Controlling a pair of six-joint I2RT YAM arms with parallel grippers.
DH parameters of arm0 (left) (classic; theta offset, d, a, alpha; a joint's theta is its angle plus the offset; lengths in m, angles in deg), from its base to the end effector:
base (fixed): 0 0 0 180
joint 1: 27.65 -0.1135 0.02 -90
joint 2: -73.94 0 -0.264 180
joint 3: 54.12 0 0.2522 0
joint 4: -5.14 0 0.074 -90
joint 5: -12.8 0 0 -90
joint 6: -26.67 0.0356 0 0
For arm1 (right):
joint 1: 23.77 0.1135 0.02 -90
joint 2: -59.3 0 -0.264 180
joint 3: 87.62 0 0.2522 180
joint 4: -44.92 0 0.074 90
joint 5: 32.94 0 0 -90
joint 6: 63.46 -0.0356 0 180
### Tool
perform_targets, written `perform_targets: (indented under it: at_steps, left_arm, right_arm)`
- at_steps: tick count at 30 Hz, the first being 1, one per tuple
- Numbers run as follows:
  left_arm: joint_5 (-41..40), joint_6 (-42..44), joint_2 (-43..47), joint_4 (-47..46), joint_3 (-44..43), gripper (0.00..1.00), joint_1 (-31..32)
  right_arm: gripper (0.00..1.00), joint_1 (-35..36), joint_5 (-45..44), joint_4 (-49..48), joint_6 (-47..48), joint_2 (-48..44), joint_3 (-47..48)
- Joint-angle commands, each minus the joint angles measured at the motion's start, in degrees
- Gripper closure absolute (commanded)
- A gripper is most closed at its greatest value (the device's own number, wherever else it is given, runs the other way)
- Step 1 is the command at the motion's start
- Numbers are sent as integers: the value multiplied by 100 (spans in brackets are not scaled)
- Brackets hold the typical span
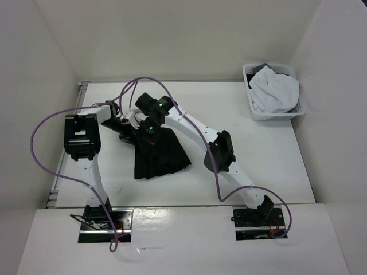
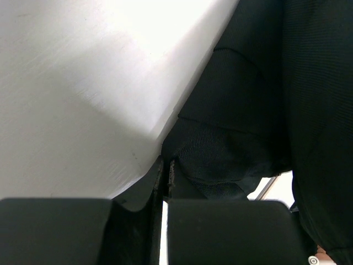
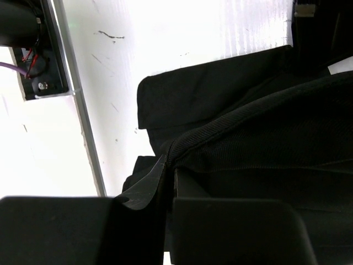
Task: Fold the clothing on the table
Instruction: Fold the skirt
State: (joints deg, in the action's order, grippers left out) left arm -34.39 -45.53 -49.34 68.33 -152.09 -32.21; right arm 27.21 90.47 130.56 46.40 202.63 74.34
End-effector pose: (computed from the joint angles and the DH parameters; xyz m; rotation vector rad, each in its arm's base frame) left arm 0.3961 0.0073 0.1263 0.3347 2.7598 -1.0620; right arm 0.3066 0.4095 0.2562 -1.7376 2.1525 0.9489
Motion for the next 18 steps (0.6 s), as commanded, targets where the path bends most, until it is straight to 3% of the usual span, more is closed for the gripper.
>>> perform_targets:
  at_steps: [1, 8, 10, 12, 15, 18]
  left_arm:
    - [-194, 101, 156, -162, 80, 100, 25]
    - [-194, 101, 208, -162, 132, 100, 25]
    - [-194, 101, 208, -162, 132, 100, 25]
    - [-194, 101, 208, -162, 132, 100, 25]
    - [-194, 101, 208, -162, 132, 100, 25]
    - [-194, 101, 208, -162, 132, 100, 25]
  right_arm:
    - [98, 114, 184, 107, -70, 11, 350]
    - [93, 114, 254, 160, -8, 64, 464]
    - [87, 166, 376, 213, 44, 64, 464]
    - [68, 167, 438, 213, 45, 64, 516]
    - [60, 228, 438, 213, 106, 64, 517]
    - [39, 359, 491, 213, 106, 11, 517]
